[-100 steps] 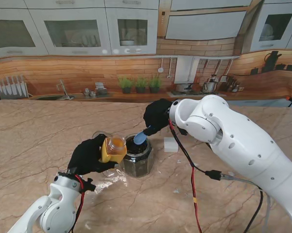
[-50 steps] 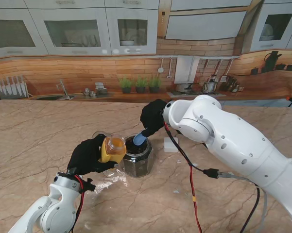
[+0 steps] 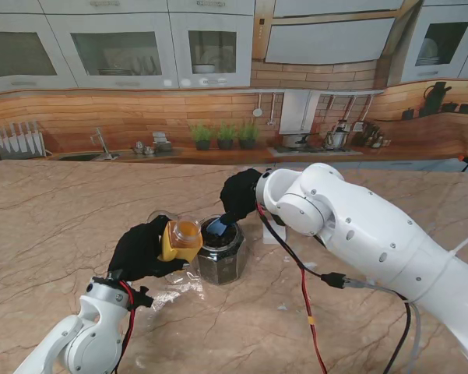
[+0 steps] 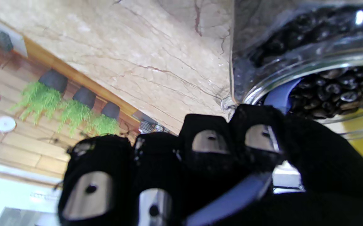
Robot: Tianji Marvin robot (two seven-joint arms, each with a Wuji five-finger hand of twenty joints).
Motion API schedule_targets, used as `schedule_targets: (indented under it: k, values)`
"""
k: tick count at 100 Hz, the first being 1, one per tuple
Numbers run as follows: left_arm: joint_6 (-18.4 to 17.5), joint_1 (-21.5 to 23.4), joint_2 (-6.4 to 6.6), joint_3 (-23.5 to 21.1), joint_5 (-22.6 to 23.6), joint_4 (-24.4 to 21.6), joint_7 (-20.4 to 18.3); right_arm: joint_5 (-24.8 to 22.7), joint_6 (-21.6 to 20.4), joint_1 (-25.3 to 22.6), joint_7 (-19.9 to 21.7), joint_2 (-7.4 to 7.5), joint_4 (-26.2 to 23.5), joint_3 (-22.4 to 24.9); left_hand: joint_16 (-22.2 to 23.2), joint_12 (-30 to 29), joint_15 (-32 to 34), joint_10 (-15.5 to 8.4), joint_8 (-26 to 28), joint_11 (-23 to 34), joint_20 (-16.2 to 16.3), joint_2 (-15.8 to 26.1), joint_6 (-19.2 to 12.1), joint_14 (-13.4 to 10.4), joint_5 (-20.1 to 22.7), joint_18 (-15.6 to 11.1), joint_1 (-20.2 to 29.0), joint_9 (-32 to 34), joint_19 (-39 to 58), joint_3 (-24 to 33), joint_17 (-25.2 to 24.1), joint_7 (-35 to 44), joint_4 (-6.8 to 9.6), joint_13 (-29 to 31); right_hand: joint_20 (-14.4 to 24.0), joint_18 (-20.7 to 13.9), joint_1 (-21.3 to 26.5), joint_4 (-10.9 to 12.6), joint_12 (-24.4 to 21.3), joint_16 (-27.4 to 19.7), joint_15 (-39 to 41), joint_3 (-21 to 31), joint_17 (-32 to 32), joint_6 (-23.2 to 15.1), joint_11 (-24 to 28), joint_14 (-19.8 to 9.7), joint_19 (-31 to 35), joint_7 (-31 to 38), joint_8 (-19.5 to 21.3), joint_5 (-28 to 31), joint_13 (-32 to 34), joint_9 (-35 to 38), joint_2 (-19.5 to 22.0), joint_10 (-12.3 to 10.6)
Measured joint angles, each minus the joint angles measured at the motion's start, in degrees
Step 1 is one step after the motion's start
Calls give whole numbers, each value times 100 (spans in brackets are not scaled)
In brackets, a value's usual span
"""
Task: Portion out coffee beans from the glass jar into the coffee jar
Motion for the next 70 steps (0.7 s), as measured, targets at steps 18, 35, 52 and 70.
schedule_targets:
  k: [18, 35, 52, 70]
  values:
    - [0, 0, -3, -9, 0, 10, 11, 485, 505, -132, 73, -39, 37, 80, 0, 0, 0, 0, 0, 0, 0, 0, 0, 0, 0, 0, 0, 0, 0, 0, 0, 0, 0, 0, 0, 0, 0, 1, 0, 2, 0, 0, 0, 0, 0, 0, 0, 0, 0, 0, 0, 0, 0, 0]
    - [4, -1, -3, -9, 0, 15, 10, 925, 1125, -321, 254, -46, -10, 259, 0, 0, 0, 0, 0, 0, 0, 0, 0, 0, 0, 0, 0, 0, 0, 0, 0, 0, 0, 0, 0, 0, 0, 1, 1, 2, 0, 0, 0, 0, 0, 0, 0, 0, 1, 0, 0, 0, 0, 0]
    - [10, -7, -3, -7, 0, 18, -3, 1125, 1387, -498, 310, -38, -61, 456, 0, 0, 0, 0, 0, 0, 0, 0, 0, 0, 0, 0, 0, 0, 0, 0, 0, 0, 0, 0, 0, 0, 11, 1, 1, 2, 0, 0, 0, 0, 0, 0, 0, 0, 1, 0, 0, 0, -1, 0]
    - [21, -17, -3, 0, 0, 22, -15, 1338, 1647, -747, 306, -31, -154, 744, 0, 0, 0, 0, 0, 0, 0, 0, 0, 0, 0, 0, 0, 0, 1, 0, 0, 0, 0, 0, 0, 0, 15, 1, 1, 2, 0, 0, 0, 13, 0, 0, 0, 0, 1, 0, 0, 0, -1, 0]
